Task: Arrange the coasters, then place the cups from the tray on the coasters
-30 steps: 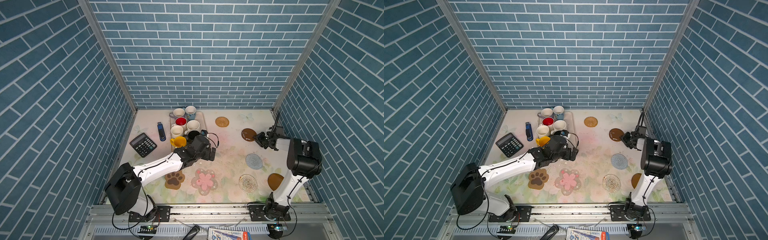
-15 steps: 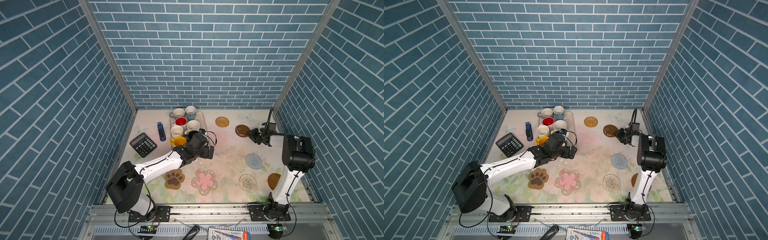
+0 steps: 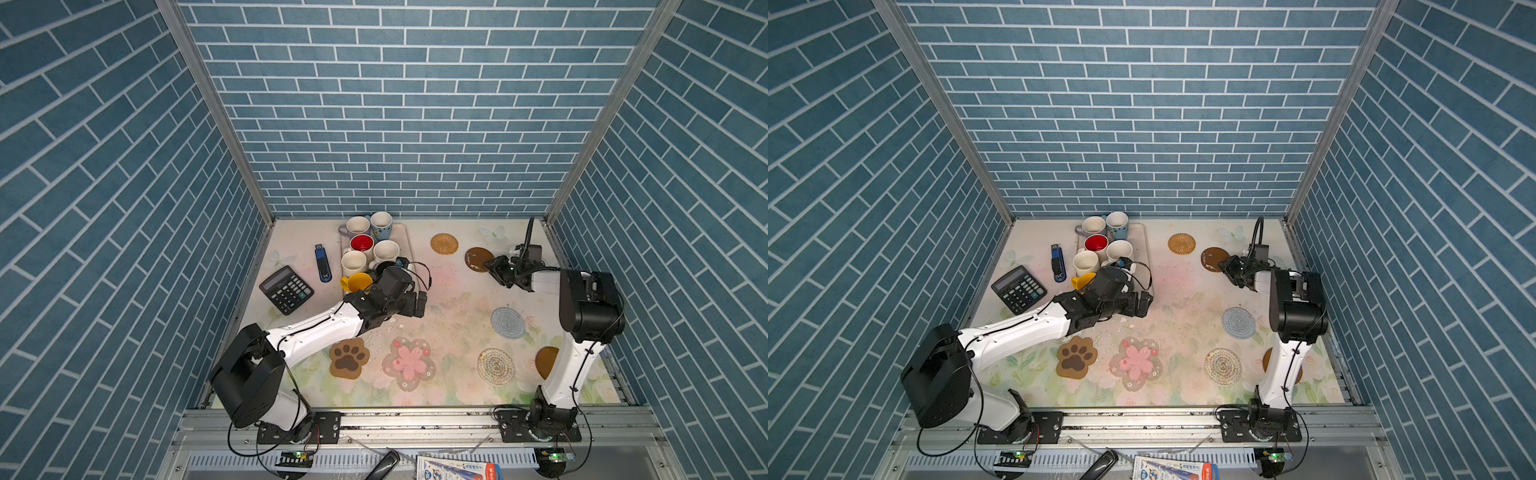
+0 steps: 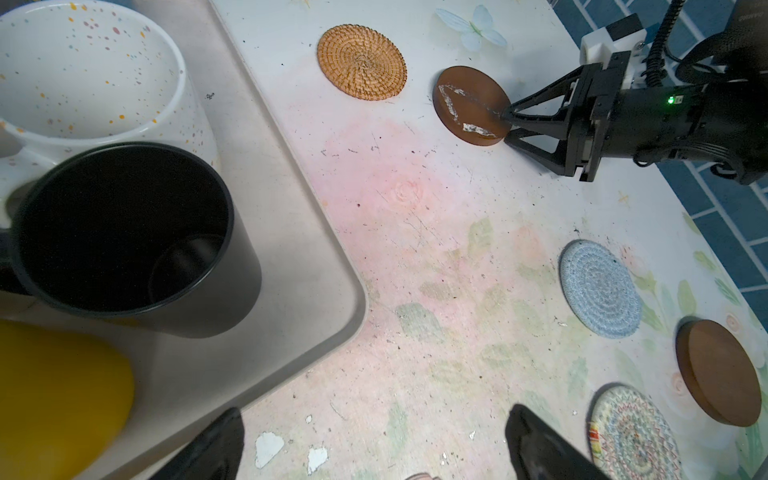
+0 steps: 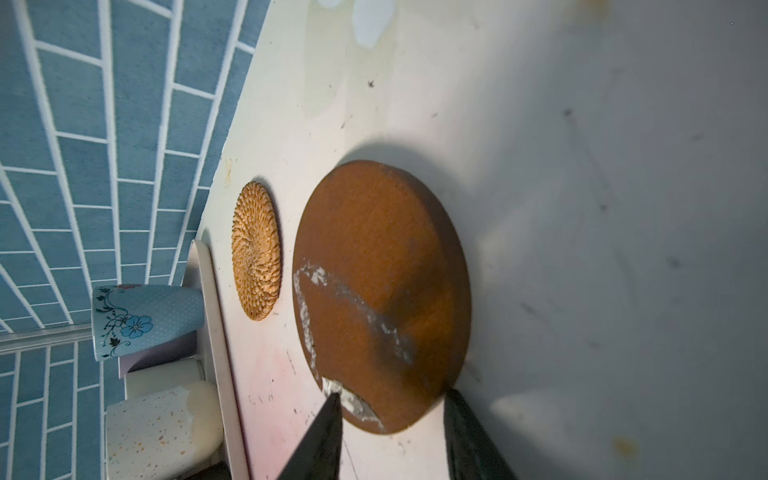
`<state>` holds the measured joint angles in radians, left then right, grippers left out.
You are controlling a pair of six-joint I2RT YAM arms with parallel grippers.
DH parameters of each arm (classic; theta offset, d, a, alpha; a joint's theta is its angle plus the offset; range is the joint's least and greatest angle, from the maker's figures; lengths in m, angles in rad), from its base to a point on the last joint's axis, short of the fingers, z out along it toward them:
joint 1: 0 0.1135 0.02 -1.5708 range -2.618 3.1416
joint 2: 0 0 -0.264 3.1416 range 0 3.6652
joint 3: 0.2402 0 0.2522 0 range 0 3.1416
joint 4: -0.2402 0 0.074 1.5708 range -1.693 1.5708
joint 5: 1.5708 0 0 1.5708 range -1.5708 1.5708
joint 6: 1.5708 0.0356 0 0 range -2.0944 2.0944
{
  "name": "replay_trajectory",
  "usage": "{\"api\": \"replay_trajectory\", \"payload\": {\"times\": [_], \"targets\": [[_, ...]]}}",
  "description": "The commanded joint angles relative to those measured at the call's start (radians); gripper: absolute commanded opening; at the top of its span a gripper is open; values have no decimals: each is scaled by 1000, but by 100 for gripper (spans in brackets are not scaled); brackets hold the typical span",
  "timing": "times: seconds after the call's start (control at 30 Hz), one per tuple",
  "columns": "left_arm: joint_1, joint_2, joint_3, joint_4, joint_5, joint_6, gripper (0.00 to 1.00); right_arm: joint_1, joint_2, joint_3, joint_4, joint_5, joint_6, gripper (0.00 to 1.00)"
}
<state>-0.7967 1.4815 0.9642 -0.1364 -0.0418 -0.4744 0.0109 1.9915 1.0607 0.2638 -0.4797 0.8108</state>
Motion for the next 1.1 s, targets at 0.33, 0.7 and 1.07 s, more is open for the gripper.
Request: {"api": "replay_trajectory", "payload": {"times": [0.33,0.7,1.07], "targets": [[14,-39,-57,21,5,-11,99,48,54,-6,32,70,106,42],[19,-66,-83,25,8,-15,99,79,-13,-112,128,94,162,55],[19,-131,-128,15,-4,-18,99,166,0,-184,271,191,307,54]]}}
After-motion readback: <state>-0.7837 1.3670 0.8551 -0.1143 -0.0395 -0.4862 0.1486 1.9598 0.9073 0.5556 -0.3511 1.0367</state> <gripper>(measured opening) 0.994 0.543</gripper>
